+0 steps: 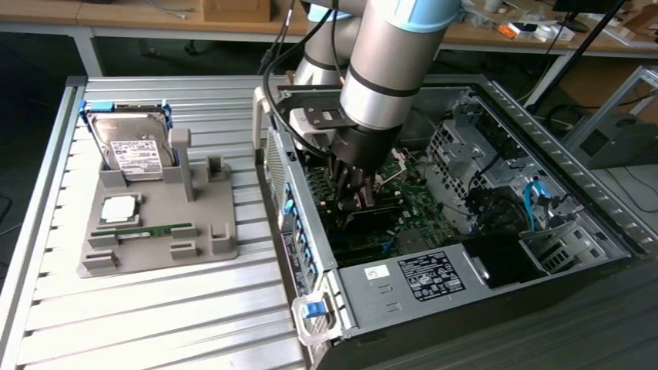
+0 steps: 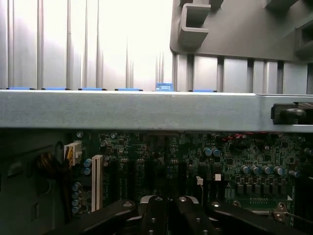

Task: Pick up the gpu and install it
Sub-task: 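Press down on the gpu until it lock into place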

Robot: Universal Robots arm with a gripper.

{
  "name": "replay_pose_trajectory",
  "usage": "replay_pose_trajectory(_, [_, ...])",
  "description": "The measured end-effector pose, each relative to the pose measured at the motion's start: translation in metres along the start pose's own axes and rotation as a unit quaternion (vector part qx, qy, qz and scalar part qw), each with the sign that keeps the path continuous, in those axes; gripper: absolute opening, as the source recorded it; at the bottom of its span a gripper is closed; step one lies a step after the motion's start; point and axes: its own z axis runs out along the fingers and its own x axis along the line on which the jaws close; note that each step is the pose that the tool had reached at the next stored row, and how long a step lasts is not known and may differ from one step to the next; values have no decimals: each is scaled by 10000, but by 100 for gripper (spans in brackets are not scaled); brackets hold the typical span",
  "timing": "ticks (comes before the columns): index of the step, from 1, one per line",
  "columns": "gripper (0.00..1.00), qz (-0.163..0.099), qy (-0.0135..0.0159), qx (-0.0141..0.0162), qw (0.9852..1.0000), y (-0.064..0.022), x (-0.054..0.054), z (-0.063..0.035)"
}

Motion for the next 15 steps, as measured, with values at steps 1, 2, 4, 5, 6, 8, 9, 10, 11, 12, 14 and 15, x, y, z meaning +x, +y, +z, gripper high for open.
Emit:
replay_pose_trajectory(1, [11, 0, -1, 0, 10000, 0, 4, 2])
replay_pose_trajectory(2, [11, 1, 0, 0, 10000, 0, 7, 7])
replay_pose_trajectory(4, [11, 1, 1, -2, 10000, -13, 9, 15])
replay_pose_trajectory(5, [11, 0, -1, -1, 10000, -19, 8, 19])
replay_pose_trajectory(6, [11, 0, -1, 1, 10000, -25, 9, 22])
replay_pose_trajectory(8, [11, 0, -1, 0, 10000, -30, 9, 24])
replay_pose_trajectory(9, [11, 1, -1, -1, 10000, -31, 9, 25])
replay_pose_trajectory(10, [11, 1, -1, 0, 10000, -32, 9, 26])
replay_pose_trajectory(11, [11, 0, -2, 1, 10000, -33, 9, 27])
replay_pose_trajectory(12, [11, 0, -1, 0, 10000, -33, 9, 29])
replay_pose_trajectory(14, [11, -1, -1, 0, 10000, -35, 10, 36])
replay_pose_trajectory(15, [11, -1, 0, 0, 10000, -36, 11, 41])
